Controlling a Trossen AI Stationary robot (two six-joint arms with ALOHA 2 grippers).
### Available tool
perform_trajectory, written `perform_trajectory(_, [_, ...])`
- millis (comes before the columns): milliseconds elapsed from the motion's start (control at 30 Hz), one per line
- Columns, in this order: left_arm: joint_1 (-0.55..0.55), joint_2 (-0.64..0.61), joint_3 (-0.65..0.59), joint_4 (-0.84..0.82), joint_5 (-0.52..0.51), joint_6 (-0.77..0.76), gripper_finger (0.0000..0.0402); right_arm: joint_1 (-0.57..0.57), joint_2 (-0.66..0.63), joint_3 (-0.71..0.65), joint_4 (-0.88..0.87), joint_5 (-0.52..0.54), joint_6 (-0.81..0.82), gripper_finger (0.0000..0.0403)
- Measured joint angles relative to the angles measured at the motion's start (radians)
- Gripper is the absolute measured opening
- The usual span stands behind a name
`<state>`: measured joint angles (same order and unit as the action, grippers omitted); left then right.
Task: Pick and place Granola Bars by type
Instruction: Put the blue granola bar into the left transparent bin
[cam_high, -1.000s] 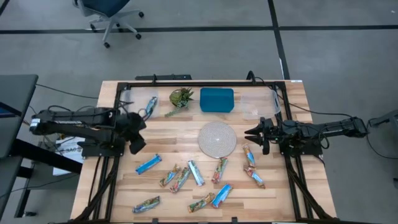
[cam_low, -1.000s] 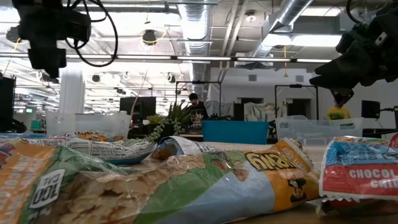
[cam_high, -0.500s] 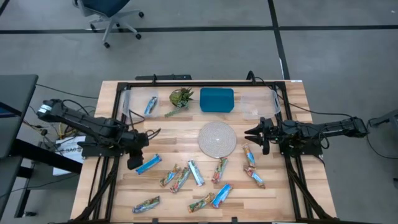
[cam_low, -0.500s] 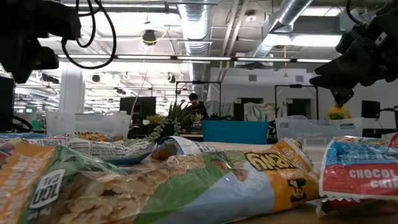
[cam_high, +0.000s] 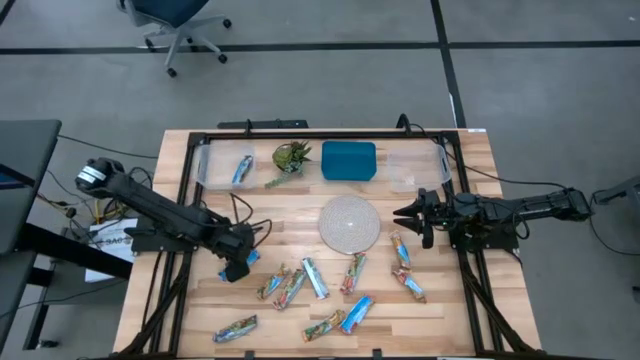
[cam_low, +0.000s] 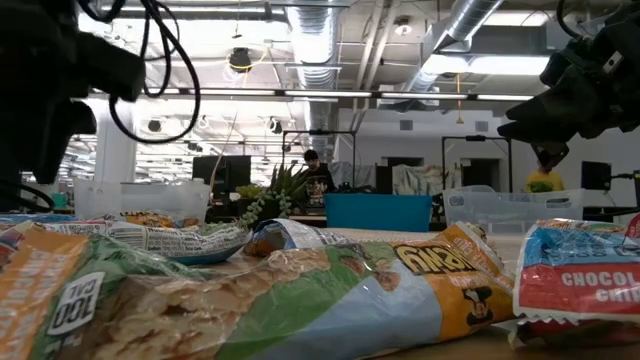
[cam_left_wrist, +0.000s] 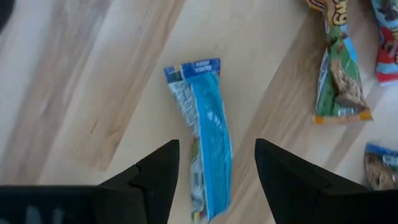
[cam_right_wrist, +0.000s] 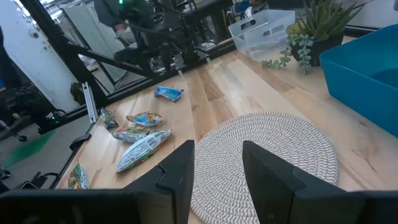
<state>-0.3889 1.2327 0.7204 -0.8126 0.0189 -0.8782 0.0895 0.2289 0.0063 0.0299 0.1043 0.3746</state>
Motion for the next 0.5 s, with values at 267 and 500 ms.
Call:
perform_trajectory(267, [0.000, 0.126, 0.000, 0.019, -0.011, -0.010, 0.0211, 0.000, 0.000, 0.000, 0.000, 0.000, 0.000, 0.0127])
perform_trajectory(500, [0.000, 0.180, 0.000, 0.023, -0.022, -0.024, 0.0211, 0.000, 0.000, 0.000, 0.000, 0.000, 0.000, 0.0127])
